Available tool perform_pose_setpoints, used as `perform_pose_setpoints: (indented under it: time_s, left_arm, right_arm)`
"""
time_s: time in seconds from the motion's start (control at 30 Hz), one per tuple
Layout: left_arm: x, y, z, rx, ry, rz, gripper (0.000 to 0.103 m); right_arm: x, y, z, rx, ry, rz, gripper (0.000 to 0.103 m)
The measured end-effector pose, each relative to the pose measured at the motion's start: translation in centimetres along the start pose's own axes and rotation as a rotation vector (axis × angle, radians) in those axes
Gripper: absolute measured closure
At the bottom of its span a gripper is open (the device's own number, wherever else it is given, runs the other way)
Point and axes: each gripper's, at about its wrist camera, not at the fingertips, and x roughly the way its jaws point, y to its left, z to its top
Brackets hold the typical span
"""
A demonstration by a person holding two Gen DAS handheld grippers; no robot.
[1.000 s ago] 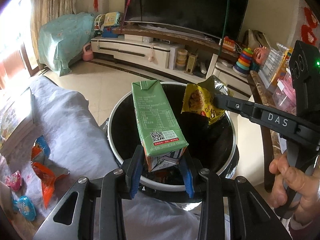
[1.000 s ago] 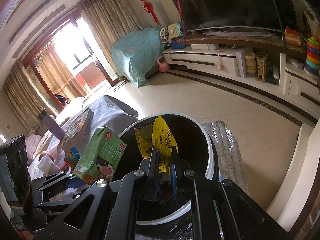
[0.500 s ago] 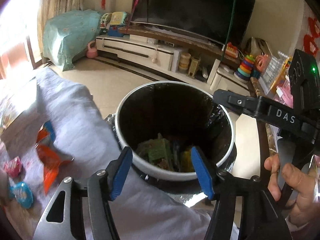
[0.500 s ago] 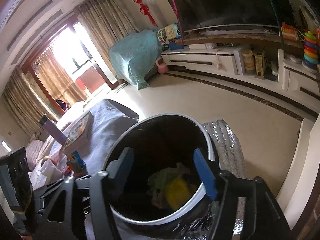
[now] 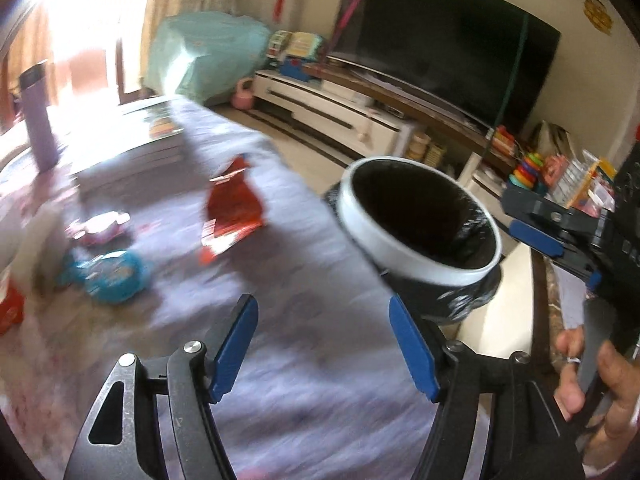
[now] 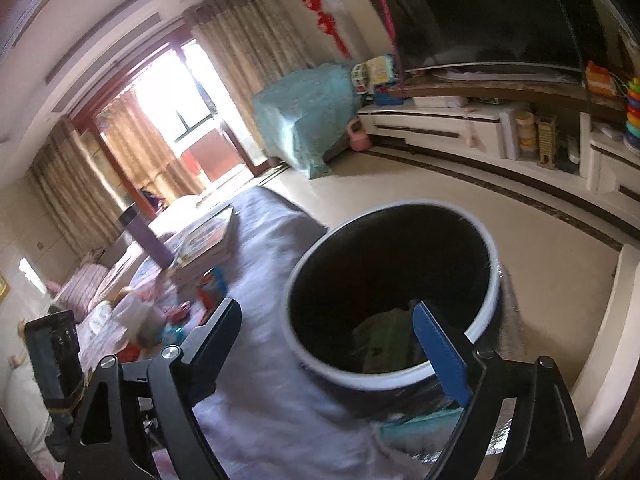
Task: Collect trash
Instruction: 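Move both grippers back toward the remaining trash on the table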
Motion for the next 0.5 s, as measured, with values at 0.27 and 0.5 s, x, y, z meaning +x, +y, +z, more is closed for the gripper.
perform_pose_setpoints:
  time_s: [0.27, 0.5]
  left_arm:
    - [-3.2, 3.8, -3.0, -0.080, -0.004, 0.057, 0.035]
    - [-5.4, 6.5, -4.2, -0.133, -0.015, 0.090, 0.035]
  right_arm:
    - [0.2, 4.2, -2.5, -0.056, 0.018, 0.054, 0.011]
    - [1.8, 7.4, -4.5, -0.102, 0.068, 0.102, 0.011]
